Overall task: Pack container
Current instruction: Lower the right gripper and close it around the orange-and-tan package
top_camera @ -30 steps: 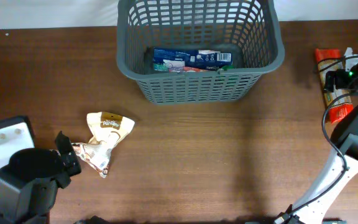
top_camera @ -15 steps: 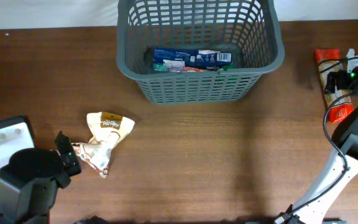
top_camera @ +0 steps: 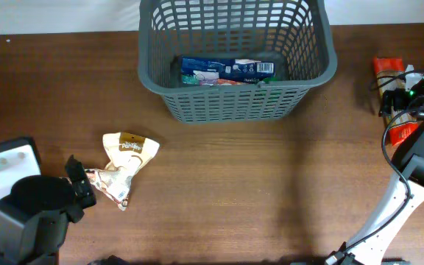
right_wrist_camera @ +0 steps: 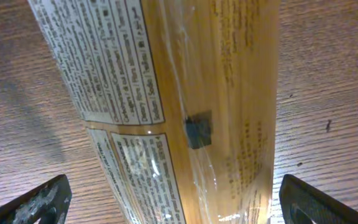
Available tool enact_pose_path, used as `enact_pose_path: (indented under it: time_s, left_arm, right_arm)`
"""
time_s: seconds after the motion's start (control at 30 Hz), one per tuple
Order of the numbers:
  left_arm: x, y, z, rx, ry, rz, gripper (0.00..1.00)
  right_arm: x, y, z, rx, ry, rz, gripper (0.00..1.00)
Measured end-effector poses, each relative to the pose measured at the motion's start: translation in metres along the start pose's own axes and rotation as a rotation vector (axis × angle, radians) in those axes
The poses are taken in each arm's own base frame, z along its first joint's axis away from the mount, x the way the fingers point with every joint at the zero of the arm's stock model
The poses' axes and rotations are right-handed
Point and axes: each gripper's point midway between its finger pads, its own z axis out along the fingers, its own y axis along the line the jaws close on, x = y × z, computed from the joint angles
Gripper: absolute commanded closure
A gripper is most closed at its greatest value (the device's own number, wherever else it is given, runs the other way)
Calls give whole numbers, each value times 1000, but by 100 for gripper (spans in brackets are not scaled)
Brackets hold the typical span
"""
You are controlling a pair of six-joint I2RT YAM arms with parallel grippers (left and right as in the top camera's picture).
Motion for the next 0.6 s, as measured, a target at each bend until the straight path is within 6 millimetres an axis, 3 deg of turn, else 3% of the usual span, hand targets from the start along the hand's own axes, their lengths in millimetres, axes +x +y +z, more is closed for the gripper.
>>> enact_pose_path:
  time_s: [0.6]
  left_arm:
    - [0,0,0,0,0,0,1]
  right_arm:
    - [5,-4,9,-2,20,10,1]
